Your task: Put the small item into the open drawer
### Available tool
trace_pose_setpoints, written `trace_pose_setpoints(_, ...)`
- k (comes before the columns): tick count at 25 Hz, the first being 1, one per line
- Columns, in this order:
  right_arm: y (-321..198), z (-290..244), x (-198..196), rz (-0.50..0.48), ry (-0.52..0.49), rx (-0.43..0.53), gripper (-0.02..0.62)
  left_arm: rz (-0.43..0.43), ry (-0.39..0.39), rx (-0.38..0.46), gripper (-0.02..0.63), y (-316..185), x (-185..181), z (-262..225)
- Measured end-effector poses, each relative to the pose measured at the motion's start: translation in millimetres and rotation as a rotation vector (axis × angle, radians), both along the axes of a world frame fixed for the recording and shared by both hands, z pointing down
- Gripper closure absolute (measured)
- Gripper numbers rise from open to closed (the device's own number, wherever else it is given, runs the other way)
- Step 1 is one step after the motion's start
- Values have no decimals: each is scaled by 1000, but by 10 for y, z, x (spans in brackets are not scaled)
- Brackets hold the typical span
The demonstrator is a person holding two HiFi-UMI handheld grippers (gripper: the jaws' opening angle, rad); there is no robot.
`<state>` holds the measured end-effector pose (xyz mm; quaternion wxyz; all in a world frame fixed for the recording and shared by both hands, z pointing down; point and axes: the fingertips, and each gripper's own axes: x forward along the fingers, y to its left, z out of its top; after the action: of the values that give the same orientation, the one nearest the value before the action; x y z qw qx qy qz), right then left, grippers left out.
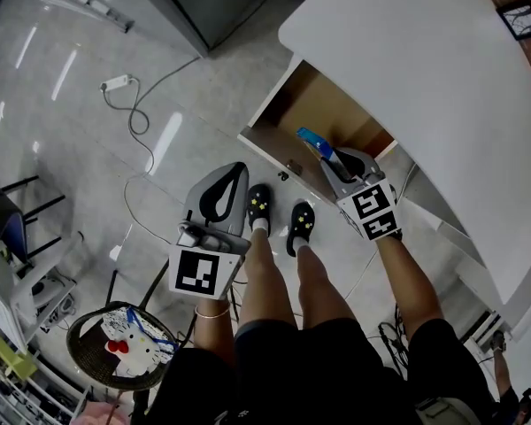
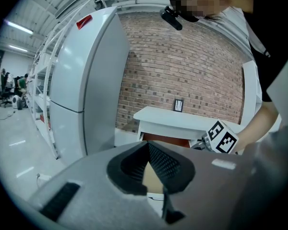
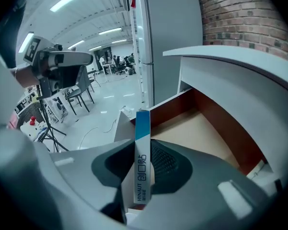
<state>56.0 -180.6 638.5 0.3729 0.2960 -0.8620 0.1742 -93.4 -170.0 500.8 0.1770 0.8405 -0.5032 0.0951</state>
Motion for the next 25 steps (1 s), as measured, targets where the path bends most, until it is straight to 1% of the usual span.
trace_pose_setpoints(6,-65,245,-50,-38,37,-37,489,-21,20,-12,609,-87,-51,95)
trace_pose_setpoints(18,-121,646,-76,-82,107,-86,489,-53,6,-36,609,-160,-225,225)
trace_pose_setpoints(25,-86,834,-56,-105,143,-108,489,-54,0,-51,609,-141,-248,288)
